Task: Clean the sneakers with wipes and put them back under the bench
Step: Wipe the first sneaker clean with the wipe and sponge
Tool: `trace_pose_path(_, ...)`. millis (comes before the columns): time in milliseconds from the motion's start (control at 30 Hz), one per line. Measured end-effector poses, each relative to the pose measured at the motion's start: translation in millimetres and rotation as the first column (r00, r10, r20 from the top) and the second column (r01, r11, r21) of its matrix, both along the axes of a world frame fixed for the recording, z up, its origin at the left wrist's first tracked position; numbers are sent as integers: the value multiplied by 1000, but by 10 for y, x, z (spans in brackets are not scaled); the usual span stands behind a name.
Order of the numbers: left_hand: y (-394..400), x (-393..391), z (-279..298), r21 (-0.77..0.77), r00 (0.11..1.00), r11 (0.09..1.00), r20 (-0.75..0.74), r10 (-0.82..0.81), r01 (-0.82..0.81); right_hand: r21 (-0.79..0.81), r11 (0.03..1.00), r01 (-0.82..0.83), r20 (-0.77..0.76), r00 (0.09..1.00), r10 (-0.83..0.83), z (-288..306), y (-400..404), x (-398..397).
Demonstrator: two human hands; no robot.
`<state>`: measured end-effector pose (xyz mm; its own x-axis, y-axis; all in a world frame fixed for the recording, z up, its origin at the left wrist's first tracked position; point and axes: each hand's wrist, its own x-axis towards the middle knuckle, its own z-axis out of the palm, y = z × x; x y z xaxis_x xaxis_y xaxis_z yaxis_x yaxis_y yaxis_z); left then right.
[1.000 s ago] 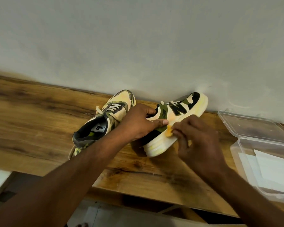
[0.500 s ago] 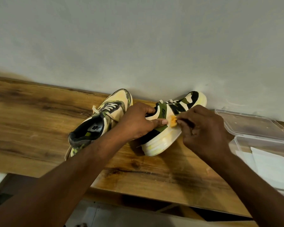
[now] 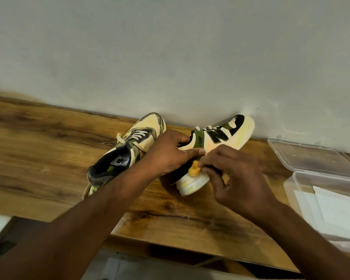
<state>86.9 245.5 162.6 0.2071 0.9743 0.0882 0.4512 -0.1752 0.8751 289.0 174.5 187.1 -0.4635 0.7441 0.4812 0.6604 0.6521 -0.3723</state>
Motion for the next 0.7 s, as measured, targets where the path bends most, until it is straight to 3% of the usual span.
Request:
trace_pose_path(100, -11, -8, 50, -40, 1000, 999, 11, -10, 11, -5, 997, -78, 114, 990, 78, 34, -84, 117)
trace_pose_path(267, -35, 33, 65, -31, 1000, 1000, -12, -2, 2, 77, 975, 208, -6, 978, -208, 40, 164, 160)
trace_pose_path(333, -35, 15, 63, -15, 1000, 1000, -17, -6, 6, 31, 992, 122, -12, 992, -122, 16, 82, 22)
trace_pose_path(433, -18, -28, 81, -46, 999, 998, -13, -31, 31, -21, 999, -25, 105, 994, 27, 27, -97, 11)
trace_pose_path(600, -11, 10, 127, -79, 991, 991, -74, -113, 107, 57, 973, 225, 19, 974, -226, 63, 121, 171)
trace_pose_path(700, 8, -4, 124, -92, 989, 989, -91, -120, 112, 7, 993, 117, 12, 993, -117, 27, -8, -12)
